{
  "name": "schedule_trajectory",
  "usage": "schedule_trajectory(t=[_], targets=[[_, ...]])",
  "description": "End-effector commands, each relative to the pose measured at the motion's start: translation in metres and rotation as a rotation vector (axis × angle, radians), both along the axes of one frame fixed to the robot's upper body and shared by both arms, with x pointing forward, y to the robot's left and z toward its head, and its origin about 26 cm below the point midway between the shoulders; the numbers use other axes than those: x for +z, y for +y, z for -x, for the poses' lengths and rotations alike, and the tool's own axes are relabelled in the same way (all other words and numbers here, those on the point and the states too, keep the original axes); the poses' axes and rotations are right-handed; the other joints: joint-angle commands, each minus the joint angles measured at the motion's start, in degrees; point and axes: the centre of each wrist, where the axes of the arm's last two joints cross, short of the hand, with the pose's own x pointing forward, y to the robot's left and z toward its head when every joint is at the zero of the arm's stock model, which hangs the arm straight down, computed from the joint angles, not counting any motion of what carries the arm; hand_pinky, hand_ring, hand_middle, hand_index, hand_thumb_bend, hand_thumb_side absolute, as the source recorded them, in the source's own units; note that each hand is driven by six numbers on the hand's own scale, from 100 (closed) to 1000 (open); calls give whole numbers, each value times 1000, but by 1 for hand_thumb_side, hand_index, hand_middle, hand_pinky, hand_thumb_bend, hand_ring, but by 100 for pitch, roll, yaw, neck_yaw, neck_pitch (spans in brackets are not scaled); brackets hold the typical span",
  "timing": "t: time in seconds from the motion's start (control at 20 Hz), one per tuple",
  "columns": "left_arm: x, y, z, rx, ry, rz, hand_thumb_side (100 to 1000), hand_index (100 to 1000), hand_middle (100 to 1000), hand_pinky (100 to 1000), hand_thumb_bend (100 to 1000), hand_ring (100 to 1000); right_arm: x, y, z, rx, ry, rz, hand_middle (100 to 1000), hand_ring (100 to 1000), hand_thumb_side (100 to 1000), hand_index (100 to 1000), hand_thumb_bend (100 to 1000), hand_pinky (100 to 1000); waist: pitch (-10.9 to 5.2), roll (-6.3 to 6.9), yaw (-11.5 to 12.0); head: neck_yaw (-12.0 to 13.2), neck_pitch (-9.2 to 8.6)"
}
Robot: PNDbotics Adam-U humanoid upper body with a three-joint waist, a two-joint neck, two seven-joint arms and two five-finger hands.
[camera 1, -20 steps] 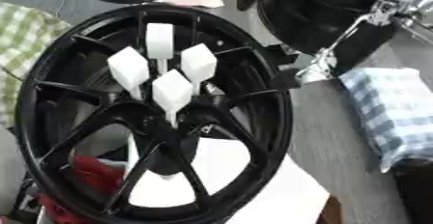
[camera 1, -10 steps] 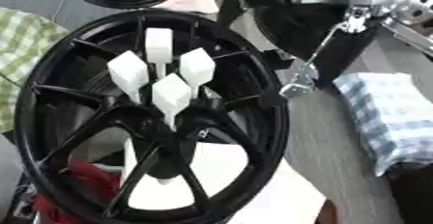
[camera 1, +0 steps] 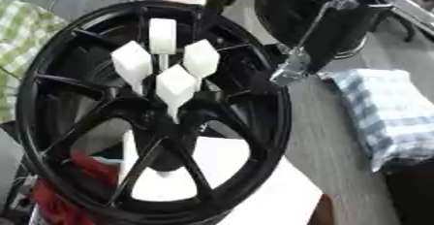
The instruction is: Pull the pin out of the wheel hub.
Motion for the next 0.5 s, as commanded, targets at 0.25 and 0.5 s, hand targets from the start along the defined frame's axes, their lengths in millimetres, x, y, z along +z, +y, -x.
schedule_trajectory(t=[0.25, 0.5], targets=[[9, 0, 1, -7, -20, -33, 913, 802, 757, 841, 239, 859, 8, 11, 6, -70, 44, -16, 700, 779, 100, 784, 482, 787, -48, -23, 51, 21, 28], [9, -1, 0, -4, -23, -30, 917, 802, 757, 841, 237, 860, 9, 16, 7, -98, 57, -45, 698, 777, 100, 782, 473, 784, 10, -76, 93, -54, -27]])
